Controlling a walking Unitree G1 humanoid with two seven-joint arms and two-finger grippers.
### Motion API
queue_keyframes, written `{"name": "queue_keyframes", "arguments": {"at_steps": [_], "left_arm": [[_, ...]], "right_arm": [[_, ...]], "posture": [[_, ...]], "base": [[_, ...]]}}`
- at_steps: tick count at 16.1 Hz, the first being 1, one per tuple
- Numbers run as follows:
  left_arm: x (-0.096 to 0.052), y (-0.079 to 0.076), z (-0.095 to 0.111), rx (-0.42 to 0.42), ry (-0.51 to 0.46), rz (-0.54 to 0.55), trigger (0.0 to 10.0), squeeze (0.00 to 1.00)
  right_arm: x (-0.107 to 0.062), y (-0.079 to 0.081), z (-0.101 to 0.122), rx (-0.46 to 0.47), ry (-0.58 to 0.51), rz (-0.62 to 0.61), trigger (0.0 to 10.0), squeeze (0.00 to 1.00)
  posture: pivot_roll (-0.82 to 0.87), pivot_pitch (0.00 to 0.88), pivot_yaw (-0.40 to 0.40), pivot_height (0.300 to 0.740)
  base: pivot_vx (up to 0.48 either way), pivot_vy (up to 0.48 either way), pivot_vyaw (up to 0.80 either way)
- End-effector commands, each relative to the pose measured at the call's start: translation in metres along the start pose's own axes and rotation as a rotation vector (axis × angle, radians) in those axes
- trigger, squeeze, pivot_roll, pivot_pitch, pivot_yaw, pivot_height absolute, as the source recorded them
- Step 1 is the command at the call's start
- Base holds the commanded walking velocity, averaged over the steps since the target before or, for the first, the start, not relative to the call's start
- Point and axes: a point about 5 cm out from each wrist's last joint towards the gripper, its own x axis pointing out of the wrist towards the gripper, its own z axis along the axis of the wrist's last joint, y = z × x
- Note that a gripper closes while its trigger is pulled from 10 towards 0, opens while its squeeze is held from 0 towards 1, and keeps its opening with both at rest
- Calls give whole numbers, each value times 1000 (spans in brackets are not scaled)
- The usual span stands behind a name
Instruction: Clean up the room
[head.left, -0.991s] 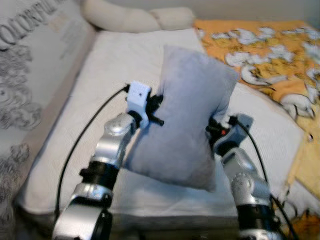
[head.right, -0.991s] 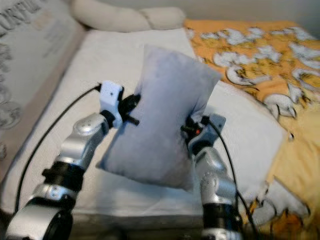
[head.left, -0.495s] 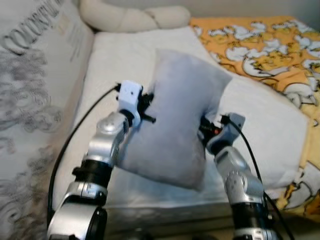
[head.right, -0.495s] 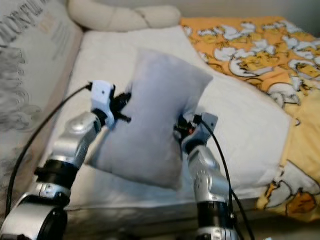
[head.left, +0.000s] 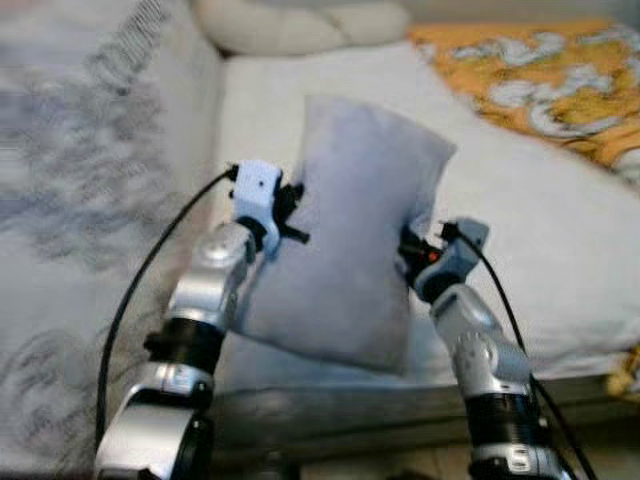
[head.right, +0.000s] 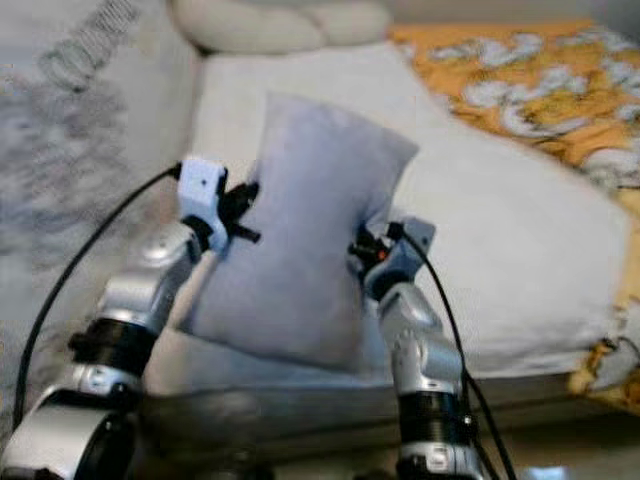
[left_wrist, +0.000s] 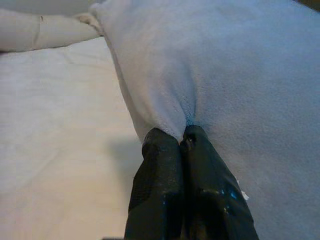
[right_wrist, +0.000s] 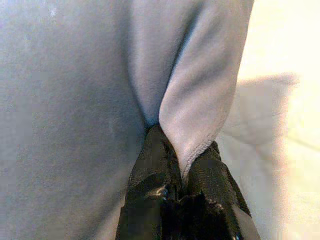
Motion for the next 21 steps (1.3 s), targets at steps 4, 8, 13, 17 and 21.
{"name": "queue_keyframes", "arguments": {"at_steps": [4, 8, 13, 17, 21], "left_arm": [[3, -7, 10, 12, -44, -47, 10000, 0], [4, -6, 12, 20, -49, -33, 10000, 0], [4, -3, 13, 17, -53, -18, 10000, 0], [4, -1, 13, 51, -43, -3, 10000, 0], [6, -3, 11, 99, -25, -18, 10000, 0]], "right_arm": [[1, -1, 6, -12, -18, 0, 10000, 0], [2, 1, 6, -66, -15, 31, 10000, 0], [4, 6, 3, -110, 4, 74, 10000, 0], [3, 2, 2, -69, 3, 54, 10000, 0], [0, -8, -1, -52, 11, -2, 10000, 1000]], "posture": [[12, 0, 30, 740], [15, 0, 24, 740], [24, 0, 19, 740], [19, 0, 25, 740], [15, 0, 29, 740]], "base": [[0, 0, 0], [0, 0, 0], [282, 0, 736], [149, 0, 0], [0, 0, 0]]}}
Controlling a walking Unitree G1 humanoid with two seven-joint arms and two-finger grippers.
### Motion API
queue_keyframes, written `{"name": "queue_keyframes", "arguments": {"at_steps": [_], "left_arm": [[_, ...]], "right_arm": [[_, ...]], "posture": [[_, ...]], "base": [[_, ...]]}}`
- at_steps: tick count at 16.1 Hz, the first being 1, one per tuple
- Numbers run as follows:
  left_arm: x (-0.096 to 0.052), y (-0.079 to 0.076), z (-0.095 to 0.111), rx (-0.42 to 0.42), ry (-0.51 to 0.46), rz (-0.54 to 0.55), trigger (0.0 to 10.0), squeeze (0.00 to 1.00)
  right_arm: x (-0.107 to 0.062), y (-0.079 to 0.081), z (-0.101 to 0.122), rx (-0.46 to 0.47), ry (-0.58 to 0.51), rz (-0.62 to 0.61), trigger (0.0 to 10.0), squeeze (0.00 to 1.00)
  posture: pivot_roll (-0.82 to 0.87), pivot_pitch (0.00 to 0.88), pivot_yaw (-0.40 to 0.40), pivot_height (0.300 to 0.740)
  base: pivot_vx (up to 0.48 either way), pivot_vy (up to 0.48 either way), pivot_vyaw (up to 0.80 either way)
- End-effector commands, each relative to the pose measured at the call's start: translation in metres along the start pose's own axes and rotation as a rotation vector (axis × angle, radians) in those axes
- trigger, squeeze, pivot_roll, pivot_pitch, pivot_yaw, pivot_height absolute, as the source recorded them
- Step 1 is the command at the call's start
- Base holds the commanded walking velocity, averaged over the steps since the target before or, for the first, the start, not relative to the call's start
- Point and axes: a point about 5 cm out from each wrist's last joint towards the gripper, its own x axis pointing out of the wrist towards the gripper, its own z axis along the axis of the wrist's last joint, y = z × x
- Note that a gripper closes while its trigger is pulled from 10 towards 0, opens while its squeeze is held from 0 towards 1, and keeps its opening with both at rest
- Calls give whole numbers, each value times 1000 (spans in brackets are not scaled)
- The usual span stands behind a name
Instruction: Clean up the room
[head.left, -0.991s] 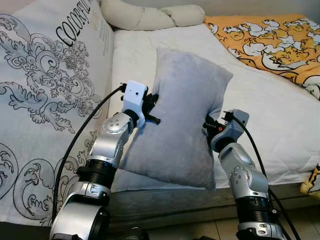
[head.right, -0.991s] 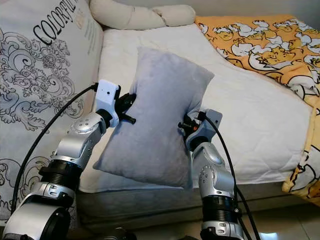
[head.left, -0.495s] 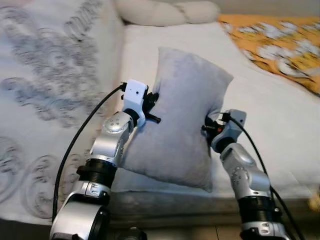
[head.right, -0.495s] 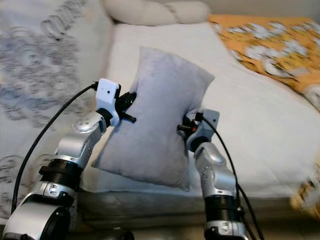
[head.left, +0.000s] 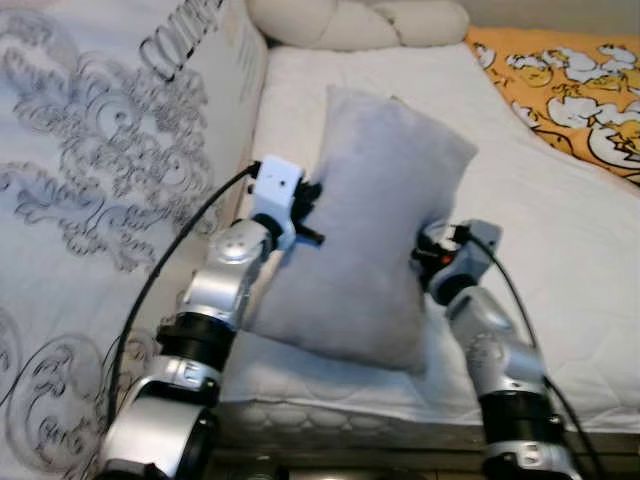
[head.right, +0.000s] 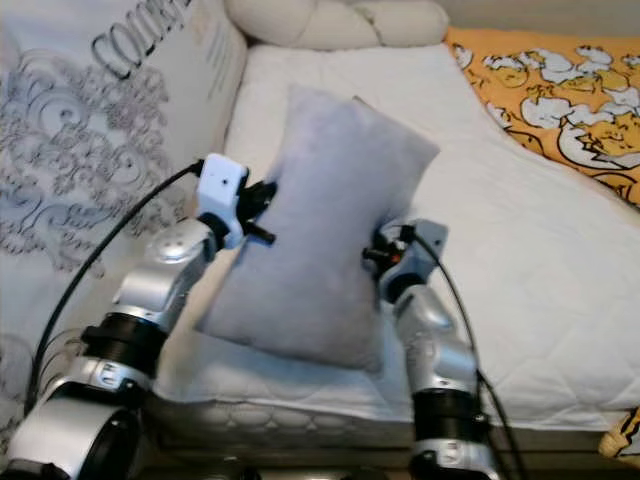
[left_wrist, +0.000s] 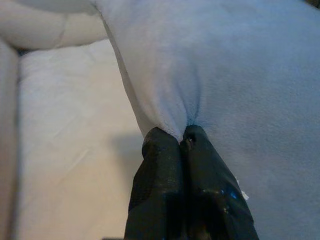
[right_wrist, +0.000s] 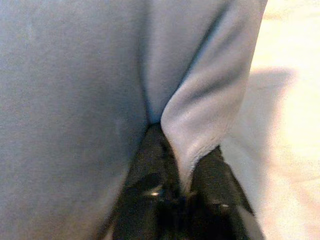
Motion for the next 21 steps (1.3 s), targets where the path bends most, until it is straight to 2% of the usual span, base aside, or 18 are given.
{"name": "queue_keyframes", "arguments": {"at_steps": [1, 4, 6, 8, 9, 10, 11, 12, 14, 17, 21], "left_arm": [[2, -1, 9, 34, -35, -11, 10000, 0], [8, 3, 8, 112, -5, -21, 10000, 0], [12, 13, 4, 268, 58, 15, 10000, 0], [15, 22, 6, 353, 79, 42, 10000, 0], [16, 26, 9, 378, 80, 44, 10000, 0], [17, 28, 12, 401, 81, 42, 10000, 0], [19, 35, 20, 488, 94, 36, 10000, 0], [19, 39, 24, 517, 102, 39, 10000, 0], [19, 49, 31, 543, 115, 59, 10000, 0], [13, 73, 47, 638, 145, 109, 10000, 0], [3, 94, 53, 717, 190, 178, 10000, 0]], "right_arm": [[-1, -2, 0, -3, -6, -6, 10000, 1000], [-3, -11, -2, -16, 5, -67, 10000, 1000], [-6, -25, -6, -56, 34, -148, 10000, 1000], [-10, -28, -7, -94, 40, -132, 10000, 1000], [-11, -26, -5, -105, 35, -86, 10000, 796], [-12, -23, -4, -118, 34, -51, 10000, 0], [-15, -14, 0, -167, 27, 60, 10000, 0], [-17, -11, 2, -188, 28, 104, 10000, 0], [-21, -5, 5, -228, 32, 197, 10000, 0], [-40, 6, 17, -275, 26, 443, 10000, 0], [-58, 9, 20, -322, 75, 614, 10000, 0]], "posture": [[15, 0, 29, 740], [-9, 0, 47, 740], [-16, 0, 52, 740], [-31, 0, 62, 740], [-36, 0, 66, 740], [-40, 0, 67, 740], [-52, 0, 73, 740], [-55, 0, 74, 740], [-65, 0, 82, 740], [-69, 0, 88, 740], [-67, 0, 85, 740]], "base": [[0, 0, 0], [0, 0, 0], [0, 0, 0], [0, 0, 0], [0, 0, 0], [0, 0, 0], [0, 0, 0], [0, 0, 0], [0, 0, 0], [0, 0, 0], [0, 0, 0]]}}
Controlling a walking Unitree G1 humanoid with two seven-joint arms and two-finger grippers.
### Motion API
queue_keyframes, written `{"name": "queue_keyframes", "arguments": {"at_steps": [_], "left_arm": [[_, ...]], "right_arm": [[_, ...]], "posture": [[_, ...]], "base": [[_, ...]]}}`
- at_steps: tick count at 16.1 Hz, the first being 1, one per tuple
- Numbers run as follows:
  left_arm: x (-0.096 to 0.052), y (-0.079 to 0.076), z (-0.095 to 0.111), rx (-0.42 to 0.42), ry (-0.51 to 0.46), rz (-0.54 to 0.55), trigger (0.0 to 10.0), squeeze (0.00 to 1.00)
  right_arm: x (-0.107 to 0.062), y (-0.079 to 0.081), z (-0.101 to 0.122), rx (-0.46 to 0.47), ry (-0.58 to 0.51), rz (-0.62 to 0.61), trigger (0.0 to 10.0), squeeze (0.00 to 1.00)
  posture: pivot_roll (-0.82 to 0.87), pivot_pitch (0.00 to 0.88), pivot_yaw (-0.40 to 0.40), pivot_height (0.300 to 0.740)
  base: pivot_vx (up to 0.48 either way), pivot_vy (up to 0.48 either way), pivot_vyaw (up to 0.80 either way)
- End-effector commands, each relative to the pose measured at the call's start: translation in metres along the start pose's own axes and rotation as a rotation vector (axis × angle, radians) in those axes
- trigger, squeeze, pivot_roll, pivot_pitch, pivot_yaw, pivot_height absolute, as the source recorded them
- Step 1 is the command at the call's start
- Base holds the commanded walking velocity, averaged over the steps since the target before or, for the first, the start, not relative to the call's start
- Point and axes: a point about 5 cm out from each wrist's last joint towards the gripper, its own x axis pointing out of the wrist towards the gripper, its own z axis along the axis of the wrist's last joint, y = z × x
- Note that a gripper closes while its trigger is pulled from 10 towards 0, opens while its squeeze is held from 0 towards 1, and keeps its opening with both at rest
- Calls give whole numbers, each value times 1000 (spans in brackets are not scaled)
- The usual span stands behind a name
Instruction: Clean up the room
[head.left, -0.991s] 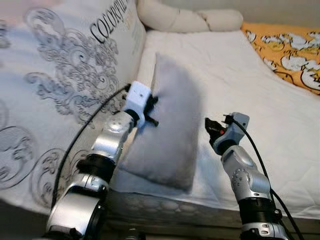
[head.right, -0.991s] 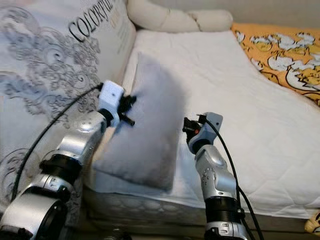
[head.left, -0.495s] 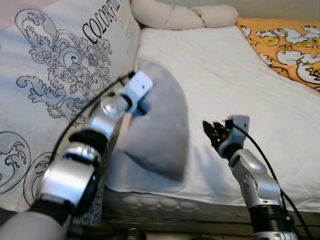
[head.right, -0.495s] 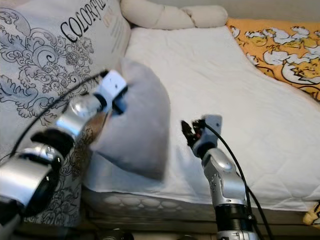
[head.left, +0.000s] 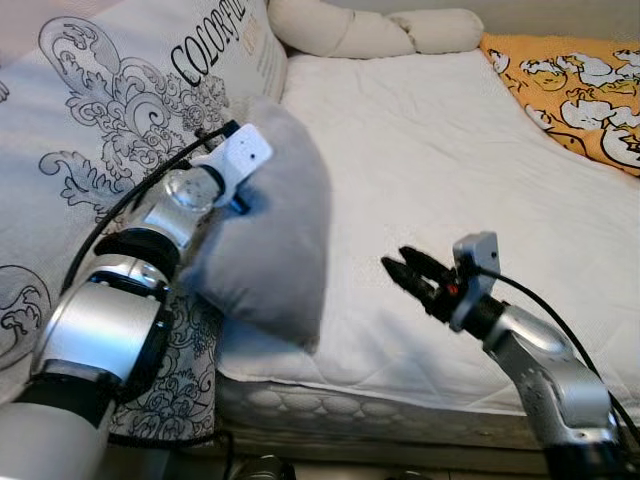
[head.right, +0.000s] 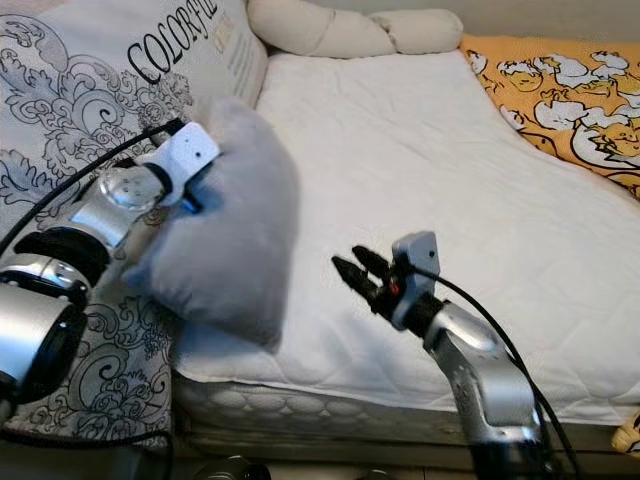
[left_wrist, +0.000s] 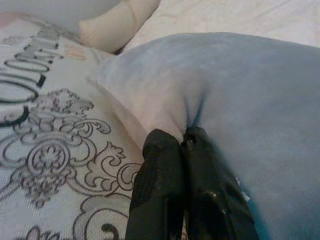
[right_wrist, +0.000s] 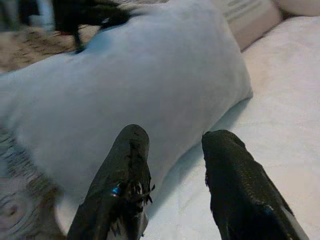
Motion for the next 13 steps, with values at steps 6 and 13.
{"name": "queue_keyframes", "arguments": {"at_steps": [6, 13], "left_arm": [[-1, 4, 4, 73, -20, -21, 10000, 94], [-4, 21, 17, -128, -127, 0, 10000, 1000]], "right_arm": [[-3, 18, 7, 0, -12, 130, 10000, 0], [-6, 15, 5, 45, 4, 98, 10000, 0]], "posture": [[-91, 0, 102, 740], [-77, 0, 86, 740]], "base": [[0, 0, 0], [0, 0, 0]]}}
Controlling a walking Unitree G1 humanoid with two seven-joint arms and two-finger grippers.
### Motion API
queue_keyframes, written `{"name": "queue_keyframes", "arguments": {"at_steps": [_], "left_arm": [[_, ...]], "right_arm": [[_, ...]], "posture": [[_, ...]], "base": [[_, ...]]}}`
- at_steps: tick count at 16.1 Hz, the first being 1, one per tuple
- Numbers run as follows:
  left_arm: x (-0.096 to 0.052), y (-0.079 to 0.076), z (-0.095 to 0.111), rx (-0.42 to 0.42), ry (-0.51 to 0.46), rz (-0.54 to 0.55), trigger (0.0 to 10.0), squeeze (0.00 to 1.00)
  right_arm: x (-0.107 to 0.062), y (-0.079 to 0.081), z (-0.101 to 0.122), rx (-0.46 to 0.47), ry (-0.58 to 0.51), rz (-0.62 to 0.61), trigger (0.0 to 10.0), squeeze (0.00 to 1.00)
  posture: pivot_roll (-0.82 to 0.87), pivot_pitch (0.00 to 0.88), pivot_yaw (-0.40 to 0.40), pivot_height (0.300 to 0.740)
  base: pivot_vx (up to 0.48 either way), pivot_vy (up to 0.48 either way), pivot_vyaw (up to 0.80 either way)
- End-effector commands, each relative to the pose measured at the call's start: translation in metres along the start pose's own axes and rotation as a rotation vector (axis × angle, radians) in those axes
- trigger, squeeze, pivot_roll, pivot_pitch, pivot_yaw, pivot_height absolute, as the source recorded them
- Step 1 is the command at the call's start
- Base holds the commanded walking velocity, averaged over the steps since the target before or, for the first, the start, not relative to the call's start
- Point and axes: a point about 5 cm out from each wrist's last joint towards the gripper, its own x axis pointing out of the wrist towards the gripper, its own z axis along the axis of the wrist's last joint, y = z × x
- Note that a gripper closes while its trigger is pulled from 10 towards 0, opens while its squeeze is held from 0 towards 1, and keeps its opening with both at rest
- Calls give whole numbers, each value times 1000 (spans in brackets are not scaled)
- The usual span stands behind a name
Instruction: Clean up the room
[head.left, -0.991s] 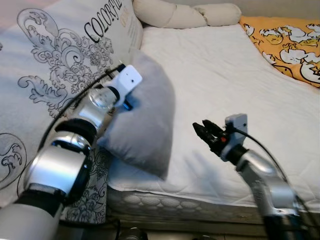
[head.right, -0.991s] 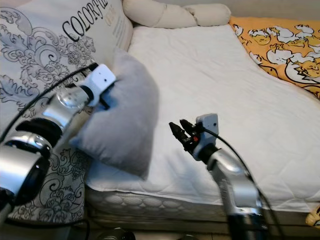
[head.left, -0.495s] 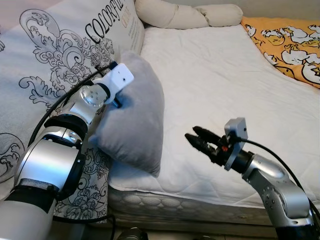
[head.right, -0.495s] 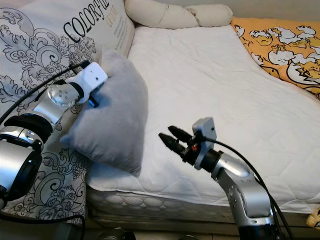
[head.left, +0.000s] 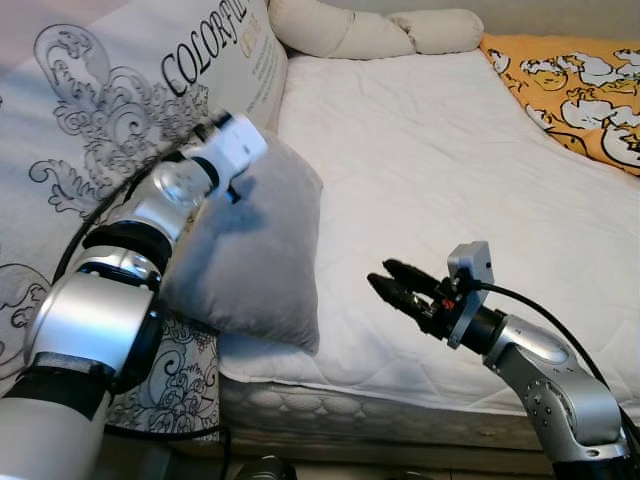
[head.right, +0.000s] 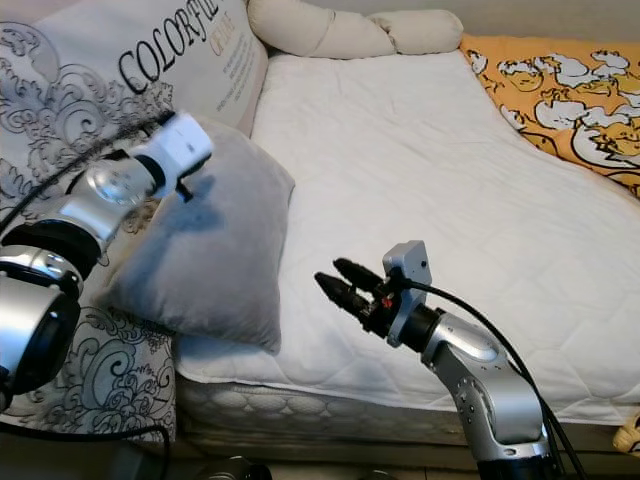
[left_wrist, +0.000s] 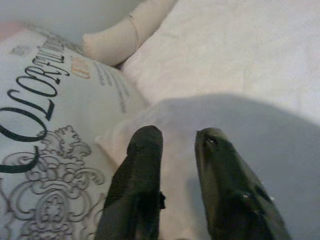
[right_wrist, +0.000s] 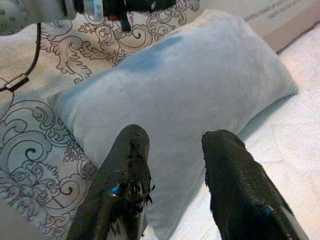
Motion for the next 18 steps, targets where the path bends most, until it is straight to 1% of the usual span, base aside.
{"name": "queue_keyframes", "arguments": {"at_steps": [1, 2, 3, 4, 5, 6, 7, 8, 9, 10, 11, 12, 14, 15, 16, 17, 18], "left_arm": [[0, 6, 11, -70, -57, -7, 10000, 1000], [0, -5, 7, -169, -98, -82, 10000, 1000], [-1, -23, 0, -248, -144, -176, 10000, 1000], [-2, -38, -5, -283, -167, -237, 10000, 1000], [-4, -56, -11, -316, -180, -310, 10000, 1000], [-8, -76, -18, -329, -183, -399, 10000, 1000], [-11, -90, -23, -328, -178, -460, 10000, 1000], [-16, -110, -29, -332, -171, -548, 10000, 1000], [-21, -134, -35, -320, -144, -649, 10000, 1000], [-25, -149, -39, -304, -123, -707, 10000, 1000], [-27, -163, -45, -274, -85, -717, 10000, 1000], [-27, -182, -50, -276, -33, -707, 10000, 1000], [-29, -195, -50, -250, -18, -733, 10000, 1000], [-32, -201, -52, -203, -6, -769, 10000, 1000], [-36, -204, -58, -150, 18, -789, 10000, 1000], [-40, -202, -67, -88, 57, -784, 10000, 1000], [-42, -200, -73, -59, 75, -777, 10000, 1000]], "right_arm": [[-4, 0, 4, 9, -7, -7, 10000, 0], [-5, -1, 4, 16, -10, -25, 10000, 0], [-6, -2, 2, 11, -23, -70, 10000, 0], [-8, -3, -1, 9, -19, -105, 10000, 0], [-9, -3, -6, 9, 7, -120, 10000, 0], [-11, -3, -10, 7, 34, -121, 10000, 0], [-12, -3, -12, 10, 48, -118, 10000, 0], [-13, -3, -14, 12, 65, -113, 10000, 0], [-15, -5, -13, -11, 74, -103, 10000, 0], [-16, -6, -12, -22, 79, -97, 10000, 0], [-19, -6, -12, -40, 96, -79, 10000, 0], [-27, -4, -13, -56, 137, -43, 10000, 0], [-35, -3, -15, -58, 164, -35, 10000, 0], [-38, -2, -16, -56, 171, -36, 10000, 0], [-39, -2, -17, -57, 176, -38, 10000, 0], [-38, -2, -17, -59, 178, -38, 10000, 0], [-37, -1, -18, -60, 178, -38, 10000, 0]], "posture": [[-74, 0, 82, 740], [-73, 0, 80, 740], [-58, 0, 64, 740], [-47, 0, 54, 740], [-32, 0, 41, 740], [-23, 0, 28, 740], [-15, 0, 17, 740], [-12, 0, 8, 740], [-21, 0, 10, 740], [-24, 0, 11, 740], [-44, 0, 24, 740], [-61, 0, 34, 740], [-78, 0, 51, 740], [-82, 0, 55, 740], [-85, 0, 60, 740], [-84, 0, 60, 740], [-84, 0, 60, 740]], "base": [[0, 0, 0], [0, 0, 0], [0, 0, 0], [0, 0, 0], [0, 0, 0], [0, 0, 0], [0, 0, 0], [0, 0, 0], [0, 0, 0], [0, 0, 0], [0, 0, 0], [0, 0, 0], [0, 0, 0], [0, 0, 0], [0, 0, 0], [0, 0, 0], [0, 0, 0]]}}
